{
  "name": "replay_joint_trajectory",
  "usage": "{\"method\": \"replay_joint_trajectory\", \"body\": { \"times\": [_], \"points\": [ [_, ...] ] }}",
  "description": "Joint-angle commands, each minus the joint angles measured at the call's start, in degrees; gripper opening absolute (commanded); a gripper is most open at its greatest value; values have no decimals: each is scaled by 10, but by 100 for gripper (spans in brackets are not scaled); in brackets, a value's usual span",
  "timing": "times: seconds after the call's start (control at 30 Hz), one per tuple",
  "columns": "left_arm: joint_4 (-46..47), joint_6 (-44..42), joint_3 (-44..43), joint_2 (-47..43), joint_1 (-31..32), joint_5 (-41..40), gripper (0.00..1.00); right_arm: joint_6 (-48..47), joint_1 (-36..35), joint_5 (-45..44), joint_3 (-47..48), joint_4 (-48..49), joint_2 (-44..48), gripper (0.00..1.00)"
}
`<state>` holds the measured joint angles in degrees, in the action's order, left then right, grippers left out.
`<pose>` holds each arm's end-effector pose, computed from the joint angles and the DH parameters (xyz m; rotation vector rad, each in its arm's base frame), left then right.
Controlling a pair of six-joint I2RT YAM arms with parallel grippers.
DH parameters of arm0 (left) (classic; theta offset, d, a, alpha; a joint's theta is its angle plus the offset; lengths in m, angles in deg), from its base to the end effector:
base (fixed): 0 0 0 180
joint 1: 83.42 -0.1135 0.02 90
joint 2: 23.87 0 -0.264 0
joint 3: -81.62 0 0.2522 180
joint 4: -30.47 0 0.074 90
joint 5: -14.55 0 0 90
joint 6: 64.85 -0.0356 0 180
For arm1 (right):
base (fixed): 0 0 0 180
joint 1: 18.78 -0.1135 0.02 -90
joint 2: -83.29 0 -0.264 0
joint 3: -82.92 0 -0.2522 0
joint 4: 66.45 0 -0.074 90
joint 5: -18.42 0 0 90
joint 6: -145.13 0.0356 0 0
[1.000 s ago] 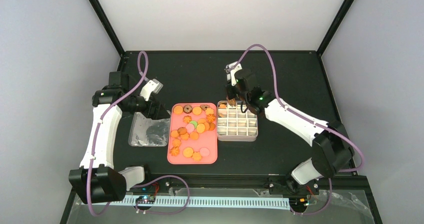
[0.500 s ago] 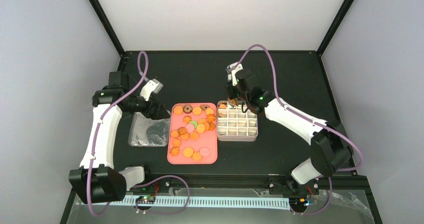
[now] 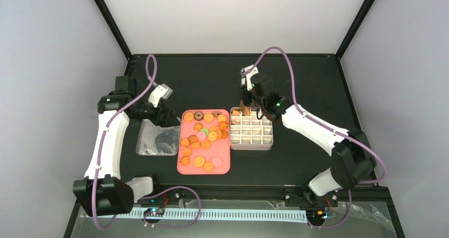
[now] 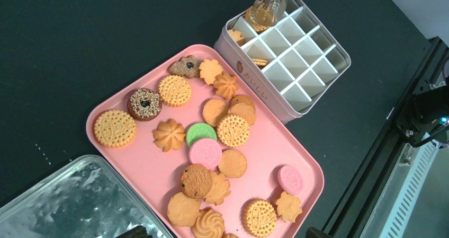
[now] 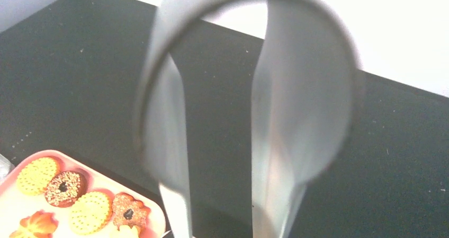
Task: Pack the cookies
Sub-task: Pick up the fake cookies from the plate.
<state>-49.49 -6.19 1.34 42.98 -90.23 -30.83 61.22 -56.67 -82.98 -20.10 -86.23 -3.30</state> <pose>0.2026 -0.0010 0.3237 0.7113 2.3068 -0.7695 0.2788 0.2081 0.2815 -0.4531 2.0334 0.2627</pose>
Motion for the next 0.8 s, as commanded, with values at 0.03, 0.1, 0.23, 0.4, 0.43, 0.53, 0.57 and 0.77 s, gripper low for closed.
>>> {"method": "replay_joint_trajectory", "body": {
  "times": [0.03,0.1,0.23,0.4,0.43,0.53,0.57,0.77],
  "points": [
    [-9,-8,-12,-3,-5,8,78,-4,3,3,10,23,48,38],
    [-8,-7,-12,-3,-5,9,78,-5,3,3,10,24,51,34],
    [-8,-6,-12,-2,-5,10,78,-6,3,3,9,24,47,23],
    [-10,-8,-12,-3,-5,7,78,-2,4,4,1,26,33,15],
    [-9,-9,-12,-3,-5,6,78,-1,3,5,-2,27,31,15],
    [-9,-9,-12,-2,-5,6,78,2,3,6,-9,29,24,14],
    [-8,-9,-11,-1,-5,6,78,3,3,7,-11,30,22,14],
    [-8,-9,-12,0,-6,8,78,12,3,13,-27,35,14,13]
  ]
}}
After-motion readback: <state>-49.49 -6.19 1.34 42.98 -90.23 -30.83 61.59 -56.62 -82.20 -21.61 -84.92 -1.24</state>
